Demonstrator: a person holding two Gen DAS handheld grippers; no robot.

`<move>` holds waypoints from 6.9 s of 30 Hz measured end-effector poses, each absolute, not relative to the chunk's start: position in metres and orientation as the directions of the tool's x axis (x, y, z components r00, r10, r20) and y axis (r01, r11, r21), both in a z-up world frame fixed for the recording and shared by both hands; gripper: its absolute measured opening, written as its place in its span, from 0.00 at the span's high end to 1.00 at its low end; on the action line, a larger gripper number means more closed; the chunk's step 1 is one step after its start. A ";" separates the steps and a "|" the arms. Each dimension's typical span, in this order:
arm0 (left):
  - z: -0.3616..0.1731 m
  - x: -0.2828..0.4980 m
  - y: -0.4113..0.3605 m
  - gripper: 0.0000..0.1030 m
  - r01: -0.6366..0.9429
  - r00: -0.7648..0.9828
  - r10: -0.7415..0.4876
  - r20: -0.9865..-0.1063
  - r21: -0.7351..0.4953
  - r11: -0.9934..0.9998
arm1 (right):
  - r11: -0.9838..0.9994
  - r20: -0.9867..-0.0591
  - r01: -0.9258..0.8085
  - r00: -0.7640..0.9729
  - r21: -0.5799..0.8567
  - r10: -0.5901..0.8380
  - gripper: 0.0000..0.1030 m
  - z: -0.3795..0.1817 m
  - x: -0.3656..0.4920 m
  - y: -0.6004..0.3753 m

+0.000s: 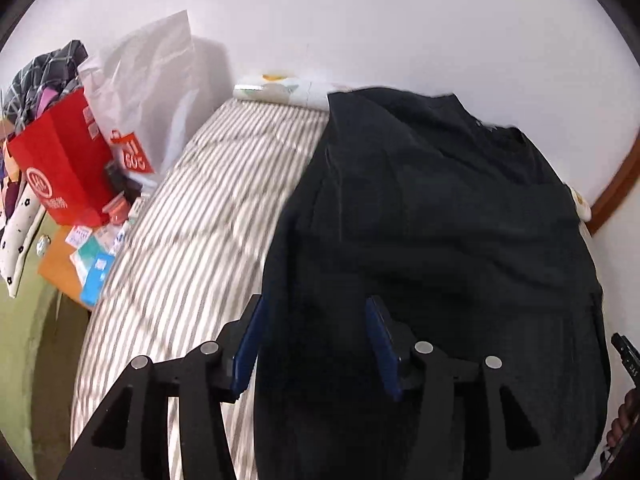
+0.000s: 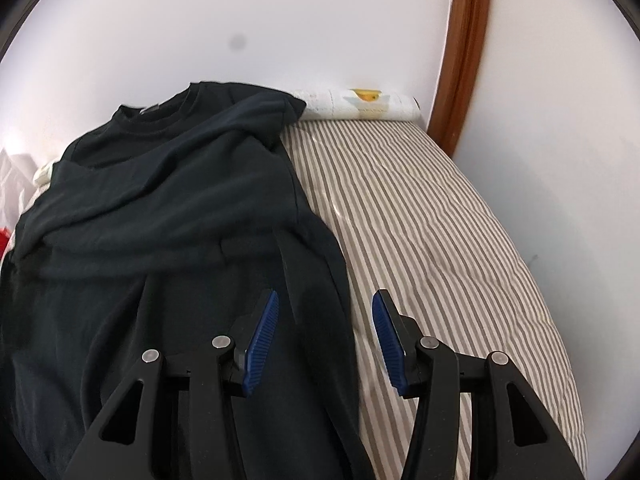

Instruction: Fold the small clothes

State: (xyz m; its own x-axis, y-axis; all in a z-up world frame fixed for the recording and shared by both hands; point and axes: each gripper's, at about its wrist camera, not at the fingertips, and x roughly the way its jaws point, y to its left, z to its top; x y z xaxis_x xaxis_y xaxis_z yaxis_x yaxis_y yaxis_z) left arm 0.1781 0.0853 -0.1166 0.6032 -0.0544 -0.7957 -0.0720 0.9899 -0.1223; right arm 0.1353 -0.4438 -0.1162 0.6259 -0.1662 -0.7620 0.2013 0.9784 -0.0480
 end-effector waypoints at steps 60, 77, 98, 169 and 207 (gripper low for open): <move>-0.091 0.012 0.089 0.95 0.087 0.720 -0.207 -0.662 -0.209 0.974 | 0.991 -0.649 0.047 0.759 0.121 0.043 0.92 -0.081 -0.019 -0.438; -0.036 0.123 0.087 0.95 0.063 0.796 -0.186 -0.577 -0.226 0.972 | 0.985 -0.577 0.080 0.816 0.154 0.024 0.92 -0.018 0.099 -0.460; -0.100 0.268 0.078 0.94 0.007 0.701 -0.123 -0.702 -0.165 0.986 | 0.990 -0.684 0.097 0.730 0.107 0.002 0.92 -0.093 0.245 -0.460; -0.152 0.194 0.111 0.86 0.068 0.584 -0.201 -0.787 -0.199 0.978 | 0.987 -0.746 0.113 0.666 0.117 0.012 0.80 -0.133 0.159 -0.446; -0.120 0.023 0.106 0.75 0.097 0.649 -0.156 -0.744 -0.123 0.988 | 0.991 -0.687 0.127 0.724 0.052 -0.057 0.69 -0.079 -0.012 -0.431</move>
State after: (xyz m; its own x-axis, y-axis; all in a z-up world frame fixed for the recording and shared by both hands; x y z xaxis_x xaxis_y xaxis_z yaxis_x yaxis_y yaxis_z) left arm 0.0225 0.1062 -0.1203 0.6492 -0.1559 -0.7444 0.0966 0.9877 -0.1226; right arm -0.0125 -0.4306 -0.0791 0.7242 -0.0568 -0.6873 0.1269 0.9906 0.0518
